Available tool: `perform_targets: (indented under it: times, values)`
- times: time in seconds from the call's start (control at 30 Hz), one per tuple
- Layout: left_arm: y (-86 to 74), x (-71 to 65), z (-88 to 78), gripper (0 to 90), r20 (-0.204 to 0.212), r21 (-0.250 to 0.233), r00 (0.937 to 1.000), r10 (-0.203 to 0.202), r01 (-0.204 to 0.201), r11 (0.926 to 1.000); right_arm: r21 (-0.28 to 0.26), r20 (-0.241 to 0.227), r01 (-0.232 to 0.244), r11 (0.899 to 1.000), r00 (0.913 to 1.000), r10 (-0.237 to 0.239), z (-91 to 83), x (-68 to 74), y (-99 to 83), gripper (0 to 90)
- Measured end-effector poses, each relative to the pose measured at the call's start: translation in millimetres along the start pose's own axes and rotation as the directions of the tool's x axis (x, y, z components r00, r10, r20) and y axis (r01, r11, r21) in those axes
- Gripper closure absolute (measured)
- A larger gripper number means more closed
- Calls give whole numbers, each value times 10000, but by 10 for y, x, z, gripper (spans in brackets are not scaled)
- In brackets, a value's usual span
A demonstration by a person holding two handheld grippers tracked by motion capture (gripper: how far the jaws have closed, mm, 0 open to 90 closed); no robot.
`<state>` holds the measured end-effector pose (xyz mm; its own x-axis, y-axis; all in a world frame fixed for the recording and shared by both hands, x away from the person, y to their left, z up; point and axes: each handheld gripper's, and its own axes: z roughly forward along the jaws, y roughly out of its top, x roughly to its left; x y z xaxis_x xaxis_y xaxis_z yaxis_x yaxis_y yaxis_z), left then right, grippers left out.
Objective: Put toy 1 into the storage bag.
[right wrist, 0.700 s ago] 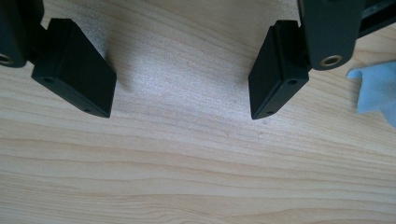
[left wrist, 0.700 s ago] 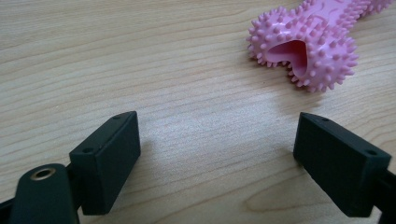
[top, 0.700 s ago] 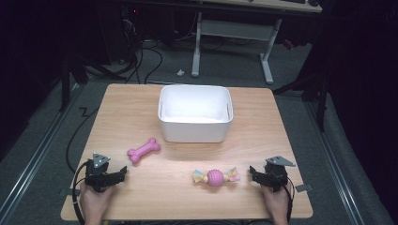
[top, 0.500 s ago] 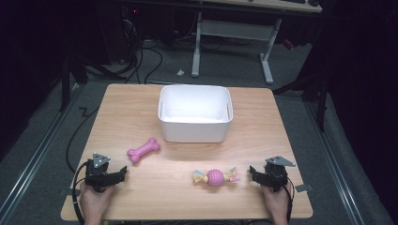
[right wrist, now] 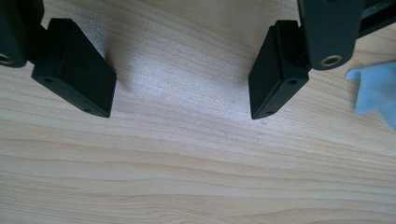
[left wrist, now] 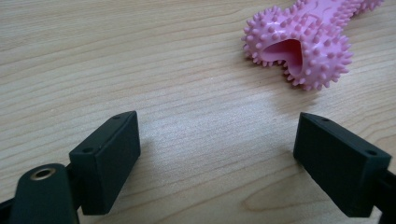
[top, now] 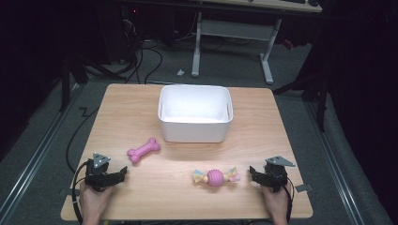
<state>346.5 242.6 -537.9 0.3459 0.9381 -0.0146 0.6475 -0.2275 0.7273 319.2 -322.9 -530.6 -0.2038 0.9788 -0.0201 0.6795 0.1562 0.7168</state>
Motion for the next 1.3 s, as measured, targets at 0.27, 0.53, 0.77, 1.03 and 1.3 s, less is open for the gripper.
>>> perform_targets:
  times: [0.27, 0.53, 0.77, 1.03, 1.3]
  values:
    - [-3, 1, -4, 157, 69, -22, 10000, 64, -64, 10000, 2, -9, 2, 10000, 10000, -2, 0, 1, 0, 236]
    - [-1, -18, -18, 164, 3, -31, 9999, 140, -140, 9999, -7, -63, 61, 10000, 10000, -61, 0, 4, 0, 236]
    - [17, -19, -71, 163, 122, -185, 9998, 127, -125, 9998, -15, -62, 73, 10000, 10000, -74, 1, 4, -1, 236]
    - [98, -76, -191, 163, 122, -597, 9996, 263, -255, 9979, -4, -60, 55, 10000, 10000, -55, 0, 5, -1, 236]
    - [210, -124, -239, 163, 418, -791, 9980, 470, -436, 9959, -1, -59, 74, 10000, 10000, -74, 0, 4, 0, 236]
